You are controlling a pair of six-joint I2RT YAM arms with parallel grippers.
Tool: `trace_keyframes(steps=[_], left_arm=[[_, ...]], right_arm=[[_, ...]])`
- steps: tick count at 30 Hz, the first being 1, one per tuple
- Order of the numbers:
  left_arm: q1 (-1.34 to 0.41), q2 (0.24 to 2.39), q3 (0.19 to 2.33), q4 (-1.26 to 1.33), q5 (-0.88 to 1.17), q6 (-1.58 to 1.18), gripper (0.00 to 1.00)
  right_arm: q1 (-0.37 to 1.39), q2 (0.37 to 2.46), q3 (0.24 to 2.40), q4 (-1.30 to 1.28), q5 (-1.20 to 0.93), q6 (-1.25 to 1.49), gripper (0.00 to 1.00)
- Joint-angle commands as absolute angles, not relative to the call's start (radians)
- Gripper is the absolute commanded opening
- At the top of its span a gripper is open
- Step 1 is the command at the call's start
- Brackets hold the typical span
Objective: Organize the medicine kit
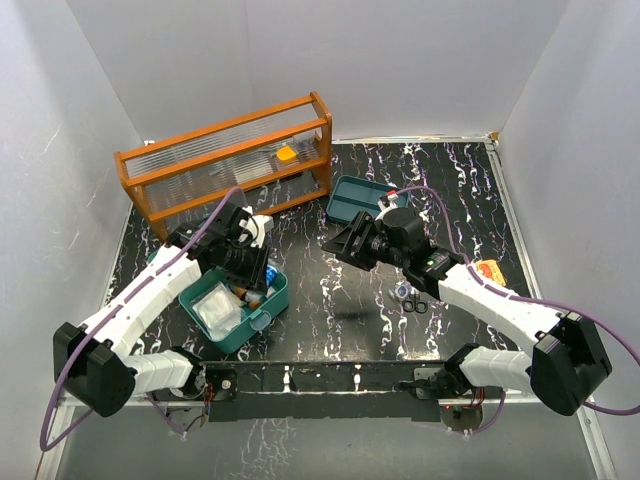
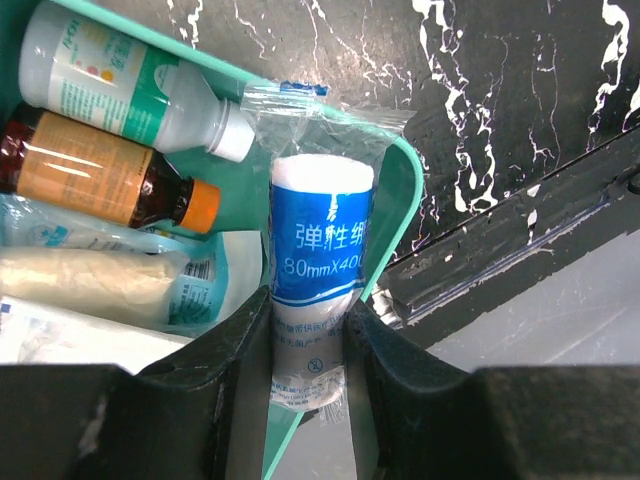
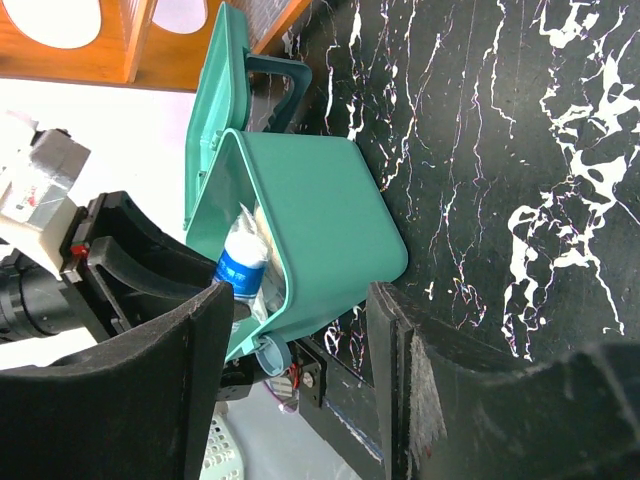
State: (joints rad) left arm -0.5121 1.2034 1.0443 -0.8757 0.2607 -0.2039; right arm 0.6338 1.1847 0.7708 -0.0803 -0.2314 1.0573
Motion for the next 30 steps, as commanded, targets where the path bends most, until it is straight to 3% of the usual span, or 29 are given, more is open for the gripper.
trace_keyframes(steps=[1, 9, 23, 25, 30], left_arm=[[-0.506, 1.202, 1.024, -0.950, 0.292, -0.255, 0.29], [-0.505, 1.194, 1.015, -1.004, 0.249, -0.280, 0.29], [-0.506, 1.403, 1.042, -0.870, 0.296, -0.200, 0.32], [-0.505, 1.406, 1.041, -0.867, 0.285, -0.202, 0.37], [-0.505, 1.393, 1.038, -0.875, 0.230, -0.230, 0.62]], right_arm=[[0.631, 1.175, 0.801, -0.038, -0.226, 1.068, 0.53], [0.632, 1.193, 0.802, -0.033, -0.238, 1.067, 0.53], [0.632, 1.163, 0.788, -0.047, -0.219, 1.066, 0.52], [0.631, 1.160, 0.790, -0.053, -0.215, 1.062, 0.52], [0.632, 1.161, 0.795, -0.062, -0.201, 1.057, 0.52]])
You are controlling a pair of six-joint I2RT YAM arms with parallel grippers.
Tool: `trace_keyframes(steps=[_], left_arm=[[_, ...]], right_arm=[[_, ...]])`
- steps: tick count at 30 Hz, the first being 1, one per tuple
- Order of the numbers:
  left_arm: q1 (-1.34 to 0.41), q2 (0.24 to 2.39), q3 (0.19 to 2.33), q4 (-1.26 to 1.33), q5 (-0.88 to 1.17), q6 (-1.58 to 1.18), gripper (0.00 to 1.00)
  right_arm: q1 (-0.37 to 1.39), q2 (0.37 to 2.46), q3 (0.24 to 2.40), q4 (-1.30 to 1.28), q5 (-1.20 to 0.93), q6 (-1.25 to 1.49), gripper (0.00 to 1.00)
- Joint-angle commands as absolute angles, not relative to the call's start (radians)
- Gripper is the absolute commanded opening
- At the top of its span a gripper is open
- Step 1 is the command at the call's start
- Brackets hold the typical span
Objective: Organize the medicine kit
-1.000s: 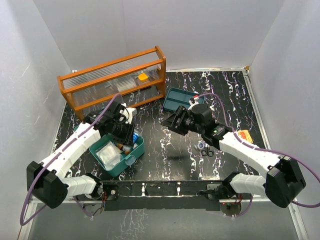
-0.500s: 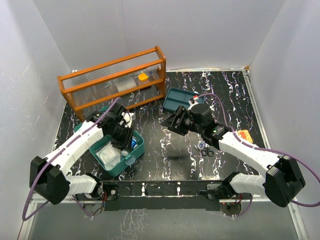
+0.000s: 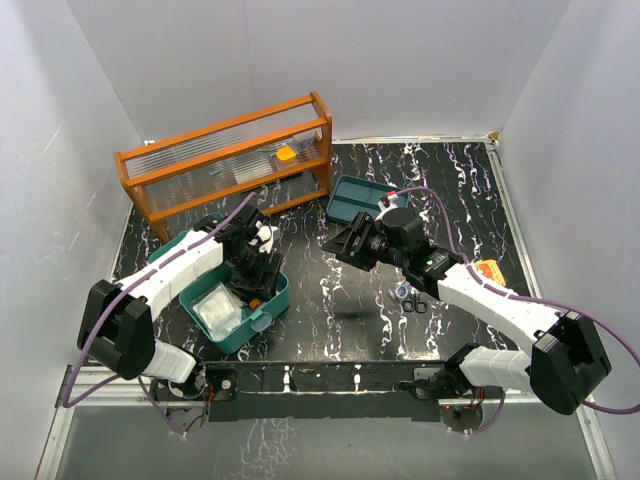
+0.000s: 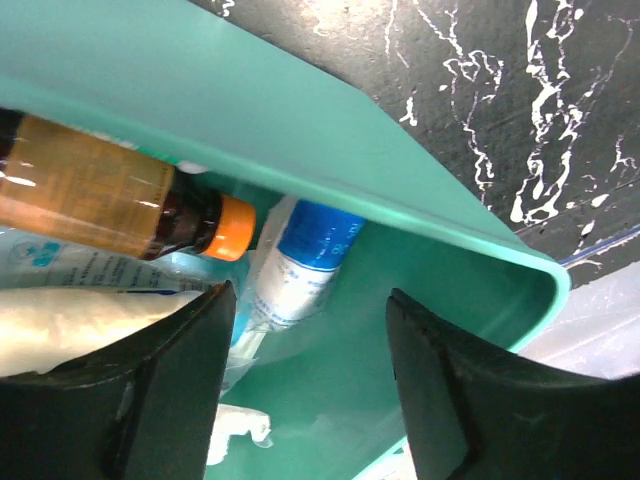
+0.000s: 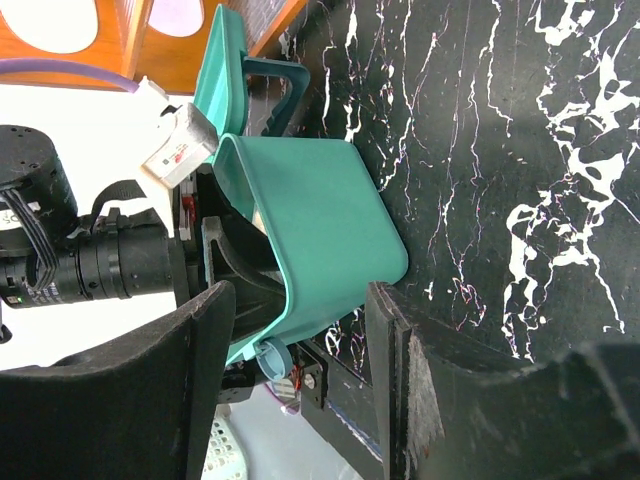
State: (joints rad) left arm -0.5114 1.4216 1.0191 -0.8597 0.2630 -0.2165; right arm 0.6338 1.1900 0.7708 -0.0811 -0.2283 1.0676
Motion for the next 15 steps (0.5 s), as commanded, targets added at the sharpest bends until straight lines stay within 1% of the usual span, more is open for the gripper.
trace_keyframes(steps=[1, 4, 7, 9, 12, 15], left_arm=[[-0.505, 1.390, 1.041, -0.882, 0.216, -0.235, 0.66], [-0.506, 1.377, 1.058, -0.900, 0.203, -0.240, 0.69], [-0.506, 1.373, 1.082, -0.916, 0.185, -0.246, 0.68], [-0.505, 1.373, 1.097, -0.918, 0.175, -0.250, 0.63], [-0.506, 1.350, 1.099, -0.908, 0.179, -0.254, 0.50], [-0.506, 1.353, 1.076, -0.890, 0.201, -0.259, 0.40]], right_arm=[[0.632, 1.160, 0.797, -0.065, -0.199, 1.056, 0.52], [0.631, 1.160, 0.798, -0.068, -0.194, 1.054, 0.52], [0.632, 1.162, 0.798, -0.070, -0.192, 1.053, 0.52], [0.631, 1.163, 0.798, -0.071, -0.192, 1.054, 0.52], [0.632, 1.162, 0.798, -0.071, -0.190, 1.052, 0.52], [0.631, 1.162, 0.799, -0.074, -0.184, 1.052, 0.52]])
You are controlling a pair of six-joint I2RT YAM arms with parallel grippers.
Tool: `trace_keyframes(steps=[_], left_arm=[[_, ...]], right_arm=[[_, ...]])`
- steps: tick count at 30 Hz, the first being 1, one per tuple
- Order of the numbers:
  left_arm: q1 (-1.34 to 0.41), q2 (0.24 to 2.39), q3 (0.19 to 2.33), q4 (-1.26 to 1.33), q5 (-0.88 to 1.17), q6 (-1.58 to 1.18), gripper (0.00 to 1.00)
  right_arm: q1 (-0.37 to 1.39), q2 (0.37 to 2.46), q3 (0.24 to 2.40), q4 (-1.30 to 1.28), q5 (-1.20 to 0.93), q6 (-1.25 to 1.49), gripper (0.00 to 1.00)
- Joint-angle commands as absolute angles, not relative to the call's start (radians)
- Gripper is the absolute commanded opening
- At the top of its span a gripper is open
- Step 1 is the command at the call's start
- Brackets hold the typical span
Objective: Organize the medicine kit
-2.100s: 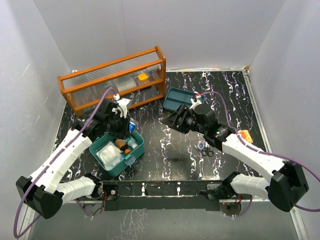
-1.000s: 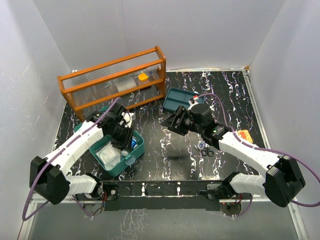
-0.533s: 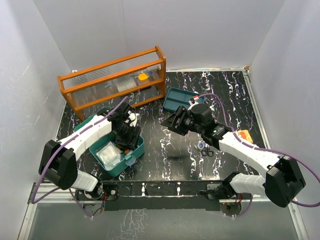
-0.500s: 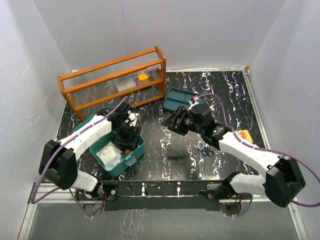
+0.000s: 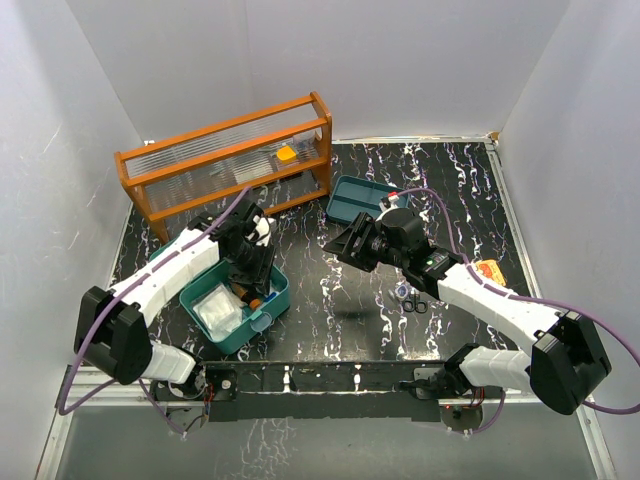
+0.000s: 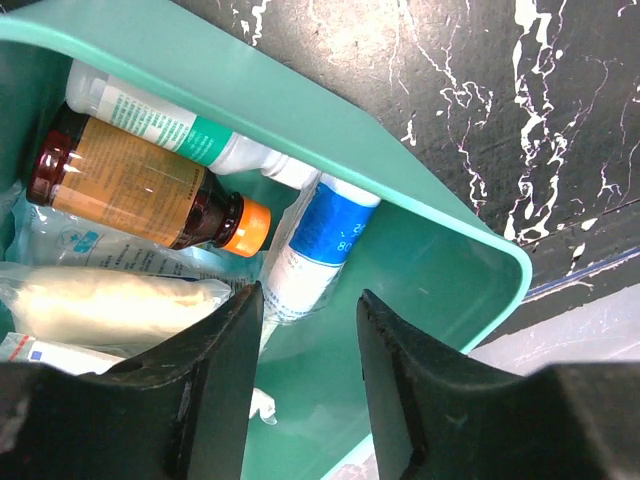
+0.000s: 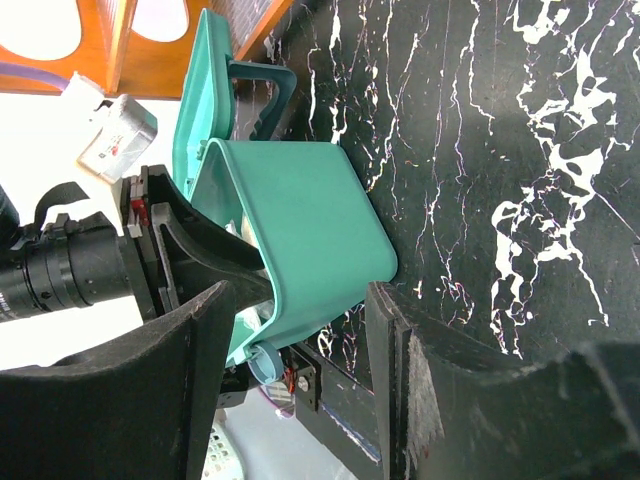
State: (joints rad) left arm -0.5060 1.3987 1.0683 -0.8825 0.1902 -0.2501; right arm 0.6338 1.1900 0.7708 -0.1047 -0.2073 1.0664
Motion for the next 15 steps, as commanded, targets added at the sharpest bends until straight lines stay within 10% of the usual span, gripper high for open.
trace_keyframes(steps=[1, 15], left_arm=[[-0.506, 1.356, 1.063, -0.883, 0.214, -0.262, 0.38], [-0.505, 1.457, 0.954, -0.776, 0.323, -0.329, 0.20]], right_arm=[[0.632, 1.162, 0.800, -0.076, -0.181, 1.049, 0.52], [0.631, 1.164, 0.785, -0.096, -0.153, 1.047, 0.51]])
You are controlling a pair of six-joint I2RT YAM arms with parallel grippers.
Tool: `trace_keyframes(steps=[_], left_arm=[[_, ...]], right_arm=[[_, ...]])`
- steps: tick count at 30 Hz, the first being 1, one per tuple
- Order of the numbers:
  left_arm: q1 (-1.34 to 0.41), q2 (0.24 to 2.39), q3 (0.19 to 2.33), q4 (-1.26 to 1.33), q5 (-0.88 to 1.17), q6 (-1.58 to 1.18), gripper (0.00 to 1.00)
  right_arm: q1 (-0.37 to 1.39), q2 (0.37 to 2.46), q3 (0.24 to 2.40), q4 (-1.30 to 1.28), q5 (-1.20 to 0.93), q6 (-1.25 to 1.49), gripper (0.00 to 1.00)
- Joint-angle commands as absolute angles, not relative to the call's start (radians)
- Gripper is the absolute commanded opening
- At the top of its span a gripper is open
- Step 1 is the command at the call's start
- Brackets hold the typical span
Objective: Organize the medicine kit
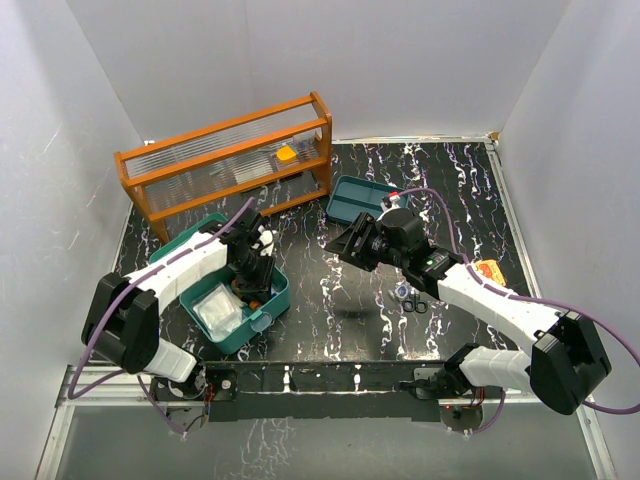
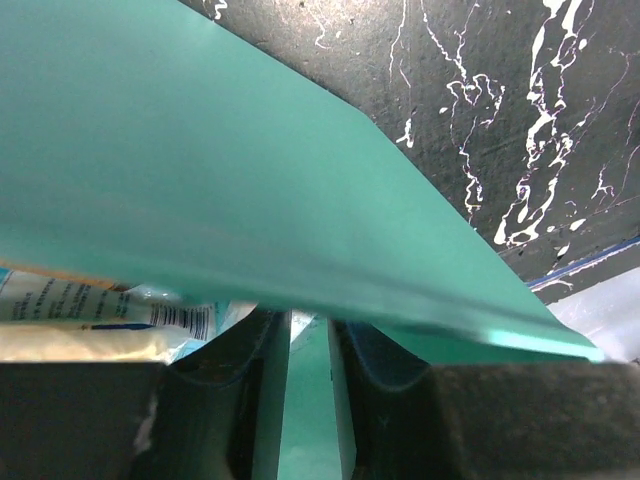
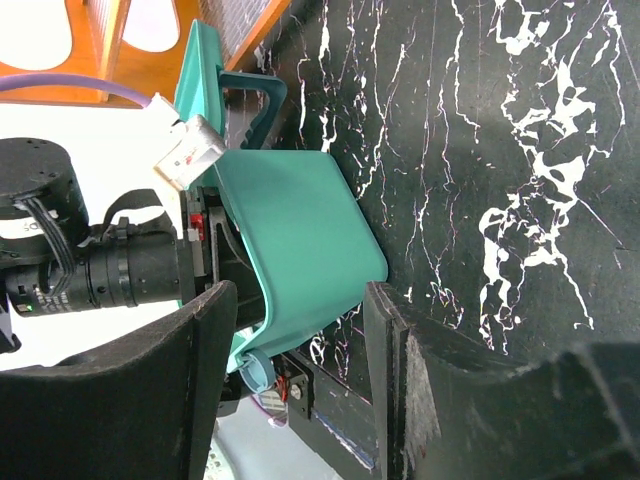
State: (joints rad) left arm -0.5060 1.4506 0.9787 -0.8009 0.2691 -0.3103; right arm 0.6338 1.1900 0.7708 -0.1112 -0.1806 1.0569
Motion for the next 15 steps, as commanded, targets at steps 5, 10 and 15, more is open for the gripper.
trace_keyframes(steps=[5, 10, 15], left_arm=[[-0.506, 1.475, 0.922, -0.743, 0.316, -0.345, 0.19], [-0.506, 1.481, 0.919, -0.720, 0.283, -0.376, 0.19], [-0.506, 1.433, 0.990, -0.791, 0.248, -0.382, 0.26]], right_arm=[[0.624, 1.167, 0.781, -0.123, -0.120, 1.028, 0.51], [0.569, 1.201, 0.809, -0.204, -0.050, 0.917, 0.50], [0.449, 1.260, 0.883, -0.291, 0.004, 0.744, 0.50]])
